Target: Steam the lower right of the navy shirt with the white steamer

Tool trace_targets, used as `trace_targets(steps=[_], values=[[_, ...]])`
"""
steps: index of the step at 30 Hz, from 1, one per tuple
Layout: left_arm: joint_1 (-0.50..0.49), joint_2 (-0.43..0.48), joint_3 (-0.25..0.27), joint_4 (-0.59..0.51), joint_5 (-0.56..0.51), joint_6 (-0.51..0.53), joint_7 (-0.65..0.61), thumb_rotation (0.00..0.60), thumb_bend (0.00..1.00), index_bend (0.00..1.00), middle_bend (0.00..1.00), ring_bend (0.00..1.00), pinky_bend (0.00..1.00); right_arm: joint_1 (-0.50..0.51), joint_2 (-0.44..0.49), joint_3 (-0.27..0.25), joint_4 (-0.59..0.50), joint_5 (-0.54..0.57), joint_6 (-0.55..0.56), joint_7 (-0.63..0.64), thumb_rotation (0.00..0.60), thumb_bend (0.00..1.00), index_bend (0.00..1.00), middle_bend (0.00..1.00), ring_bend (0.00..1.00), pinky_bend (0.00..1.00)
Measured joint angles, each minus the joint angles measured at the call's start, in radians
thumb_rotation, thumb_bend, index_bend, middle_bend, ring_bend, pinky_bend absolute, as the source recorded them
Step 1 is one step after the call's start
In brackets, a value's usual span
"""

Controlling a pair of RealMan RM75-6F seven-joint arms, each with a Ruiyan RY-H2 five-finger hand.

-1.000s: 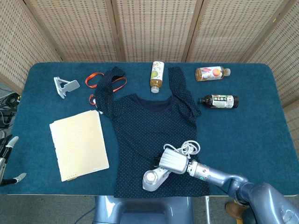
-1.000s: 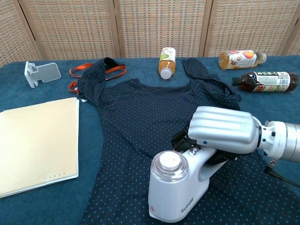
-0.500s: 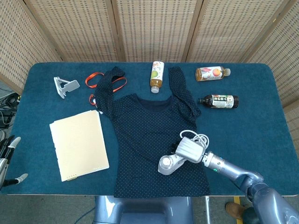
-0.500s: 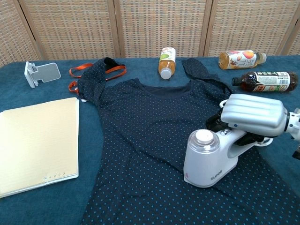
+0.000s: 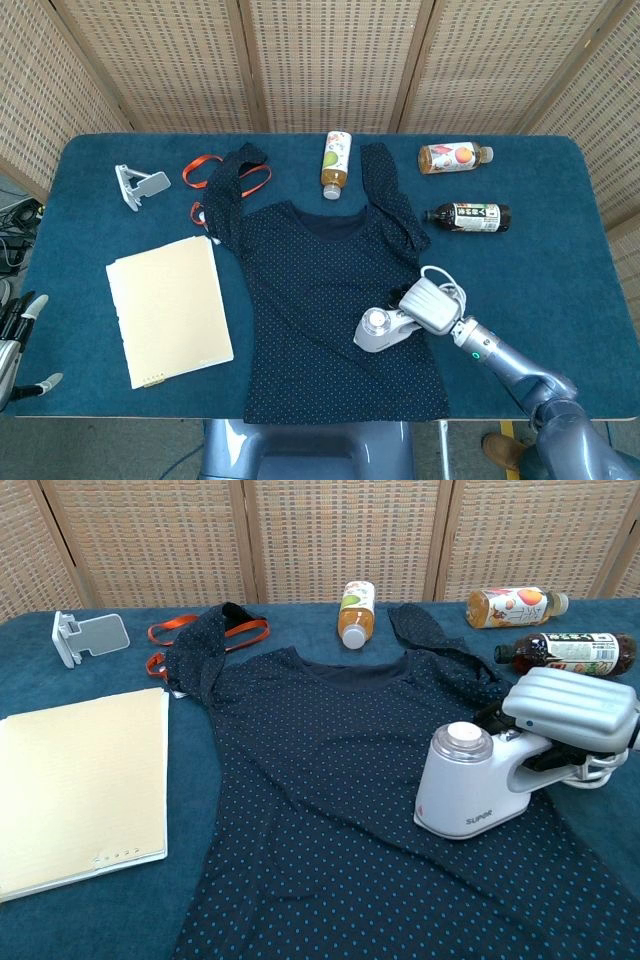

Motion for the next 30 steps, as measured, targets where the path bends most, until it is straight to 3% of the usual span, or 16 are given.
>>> trace_targets(steps=[23, 30], values=[[0.000, 0.003, -0.002, 0.010, -0.005, 0.000, -0.019, 0.600, 0.00, 0.00, 0.00, 0.00, 0.00, 0.061, -0.023, -0.106, -0.140, -0.162, 0.162, -0.140, 0.600, 1.00, 0.75, 0.61, 0.69, 1.00], [0.001, 0.004, -0.001, 0.009, -0.001, 0.002, -0.022, 0.600, 0.00, 0.00, 0.00, 0.00, 0.00, 0.065, -0.020, -0.109, -0.119, -0.170, 0.175, -0.177, 0.600, 1.00, 0.75, 0.61, 0.69, 1.00]])
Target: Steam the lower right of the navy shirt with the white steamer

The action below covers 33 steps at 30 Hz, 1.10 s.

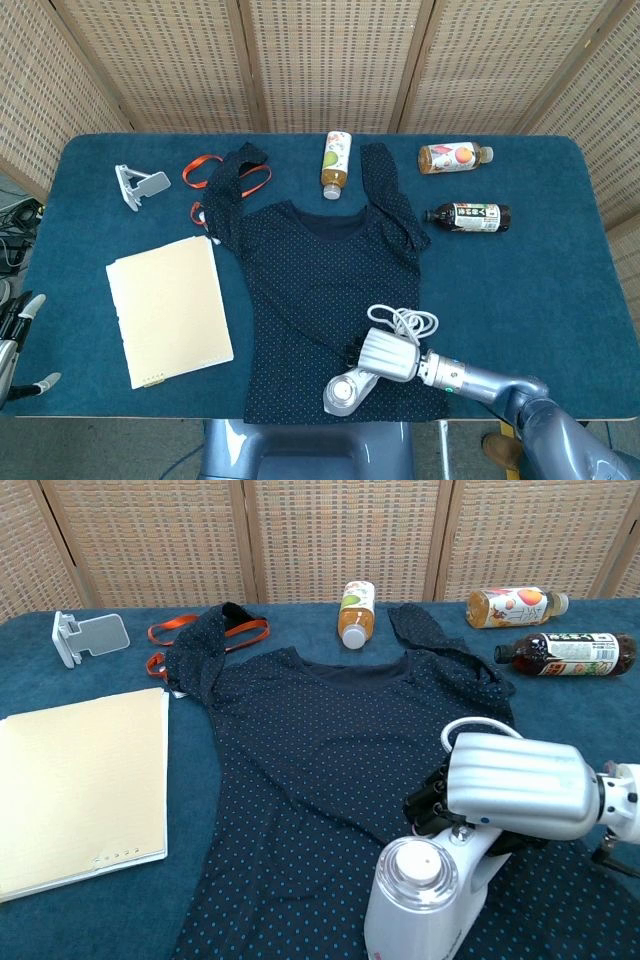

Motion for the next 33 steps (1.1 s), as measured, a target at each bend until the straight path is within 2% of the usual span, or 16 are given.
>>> trace_targets(steps=[12, 17, 21, 26, 30, 33], values=[[-0.005, -0.003, 0.002, -0.007, 0.000, -0.010, 0.010, 0.600, 0.00, 0.00, 0.00, 0.00, 0.00, -0.032, 0.012, 0.046, 0.173, 0.090, -0.108, 0.040, 0.600, 1.00, 0.75, 0.61, 0.69, 1.00], [-0.004, -0.002, 0.002, -0.014, 0.002, -0.007, 0.017, 0.600, 0.00, 0.00, 0.00, 0.00, 0.00, -0.046, 0.015, 0.084, 0.217, 0.147, -0.170, 0.069, 0.600, 1.00, 0.75, 0.61, 0.69, 1.00], [-0.004, -0.001, 0.002, -0.015, 0.001, -0.007, 0.017, 0.600, 0.00, 0.00, 0.00, 0.00, 0.00, -0.047, 0.017, 0.134, 0.217, 0.202, -0.191, 0.106, 0.600, 1.00, 0.75, 0.61, 0.69, 1.00], [-0.005, 0.000, 0.002, -0.012, 0.001, -0.009, 0.011, 0.600, 0.00, 0.00, 0.00, 0.00, 0.00, -0.020, 0.015, 0.221, 0.191, 0.282, -0.199, 0.139, 0.600, 1.00, 0.75, 0.61, 0.69, 1.00], [-0.003, 0.002, 0.002, -0.008, 0.000, -0.006, 0.001, 0.600, 0.00, 0.00, 0.00, 0.00, 0.00, 0.027, 0.009, 0.294, 0.162, 0.349, -0.224, 0.122, 0.600, 1.00, 0.75, 0.61, 0.69, 1.00], [-0.003, 0.004, 0.000, -0.002, -0.006, -0.006, -0.009, 0.600, 0.00, 0.00, 0.00, 0.00, 0.00, 0.056, 0.003, 0.321, 0.145, 0.373, -0.258, 0.074, 0.600, 1.00, 0.75, 0.61, 0.69, 1.00]])
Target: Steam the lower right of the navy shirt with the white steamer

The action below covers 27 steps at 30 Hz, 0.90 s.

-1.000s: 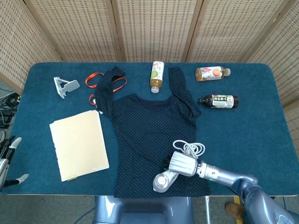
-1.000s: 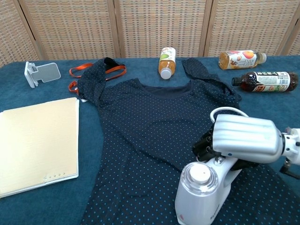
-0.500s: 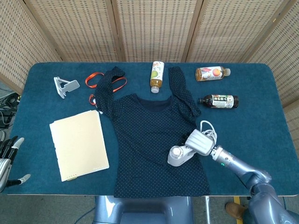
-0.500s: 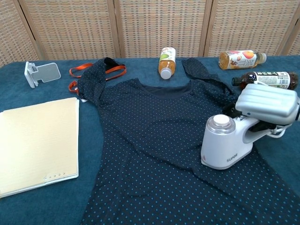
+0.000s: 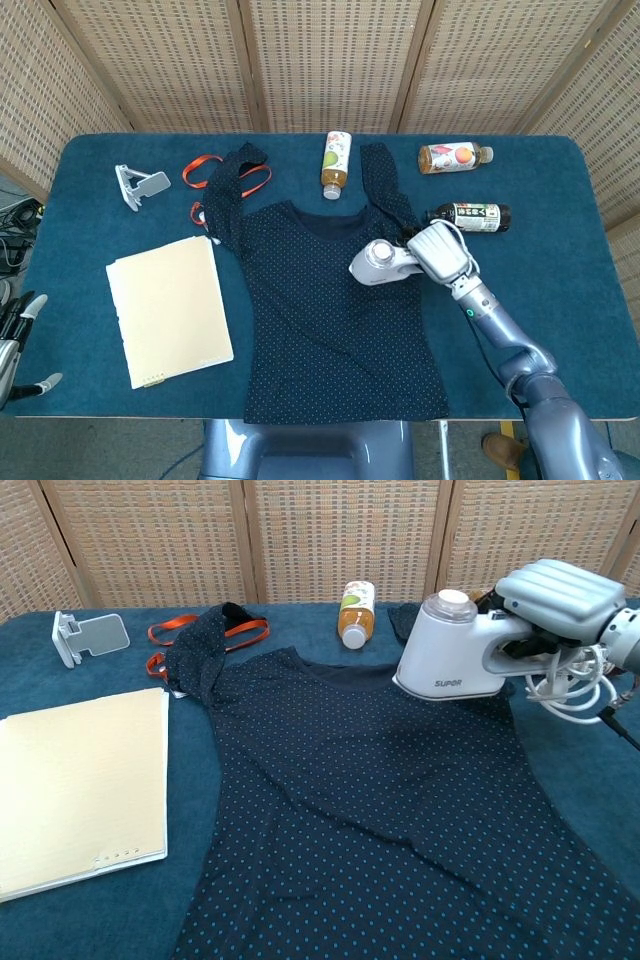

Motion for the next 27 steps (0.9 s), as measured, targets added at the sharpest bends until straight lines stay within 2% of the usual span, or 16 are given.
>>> trace_targets(steps=[7, 13, 19, 27], values=[[-0.003, 0.004, -0.005, 0.005, -0.011, -0.006, -0.017, 0.600, 0.00, 0.00, 0.00, 0.00, 0.00, 0.051, -0.032, 0.041, -0.056, 0.044, -0.094, -0.169, 0.600, 1.00, 0.75, 0.61, 0.69, 1.00], [-0.002, 0.008, -0.009, 0.015, -0.023, -0.009, -0.034, 0.600, 0.00, 0.00, 0.00, 0.00, 0.00, 0.059, -0.076, 0.051, -0.096, 0.068, -0.158, -0.303, 0.600, 1.00, 0.75, 0.61, 0.69, 1.00], [-0.002, 0.010, -0.008, 0.019, -0.019, -0.009, -0.044, 0.600, 0.00, 0.00, 0.00, 0.00, 0.00, 0.043, -0.094, 0.018, -0.151, 0.058, -0.195, -0.383, 0.600, 1.00, 0.75, 0.61, 0.69, 1.00], [-0.003, 0.009, -0.006, 0.011, -0.011, -0.007, -0.037, 0.600, 0.00, 0.00, 0.00, 0.00, 0.00, 0.024, -0.071, -0.016, -0.244, 0.032, -0.198, -0.381, 0.600, 1.00, 0.75, 0.61, 0.69, 1.00]])
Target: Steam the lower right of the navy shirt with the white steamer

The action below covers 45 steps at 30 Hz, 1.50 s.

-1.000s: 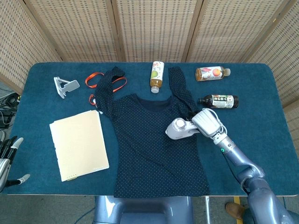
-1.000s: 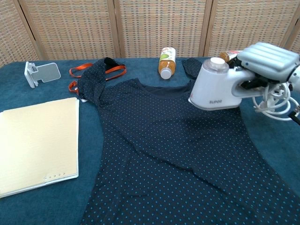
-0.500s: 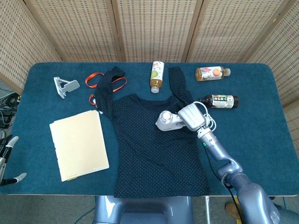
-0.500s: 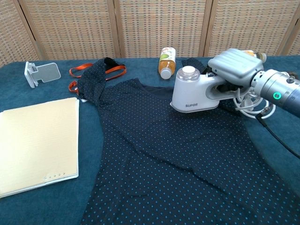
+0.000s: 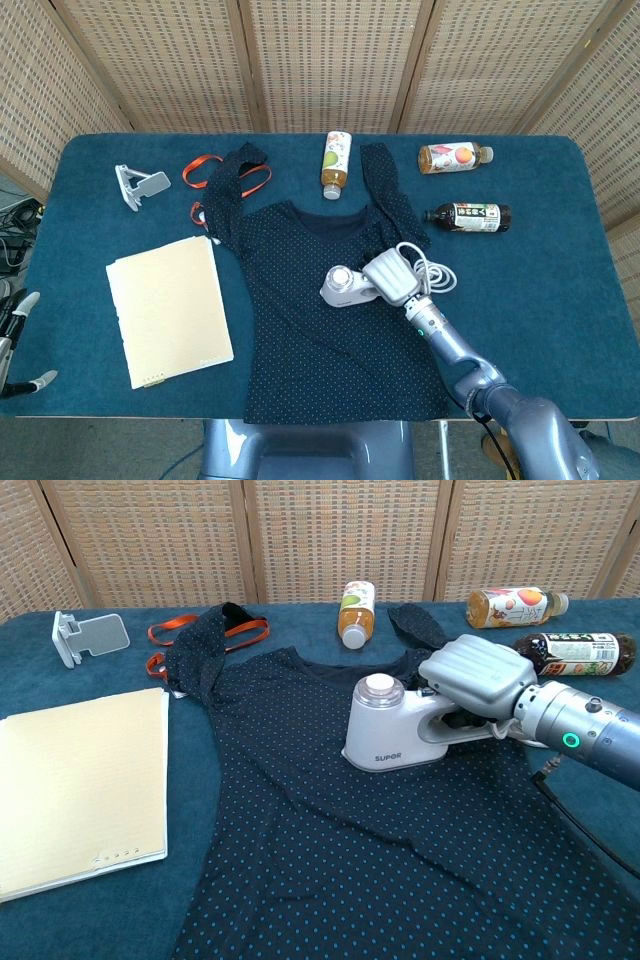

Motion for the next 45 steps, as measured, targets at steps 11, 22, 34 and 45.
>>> trace_targets(steps=[11, 22, 34, 45], values=[[0.002, -0.001, 0.003, -0.011, 0.007, 0.006, 0.014, 0.600, 0.00, 0.00, 0.00, 0.00, 0.00, -0.031, 0.095, -0.089, -0.183, -0.103, 0.089, -0.002, 0.600, 1.00, 0.75, 0.61, 0.69, 1.00], [0.001, -0.005, 0.002, -0.013, 0.003, 0.002, 0.027, 0.600, 0.00, 0.00, 0.00, 0.00, 0.00, -0.052, 0.183, -0.181, -0.365, -0.224, 0.162, -0.073, 0.600, 1.00, 0.75, 0.61, 0.69, 1.00], [0.001, -0.003, 0.000, -0.006, -0.003, 0.002, 0.016, 0.600, 0.00, 0.00, 0.00, 0.00, 0.00, -0.057, 0.197, -0.196, -0.378, -0.272, 0.171, -0.113, 0.600, 1.00, 0.75, 0.61, 0.69, 1.00], [0.001, -0.002, -0.001, 0.000, -0.004, 0.001, 0.007, 0.600, 0.00, 0.00, 0.00, 0.00, 0.00, -0.074, 0.153, -0.150, -0.170, -0.216, 0.163, 0.002, 0.600, 1.00, 0.75, 0.61, 0.69, 1.00]])
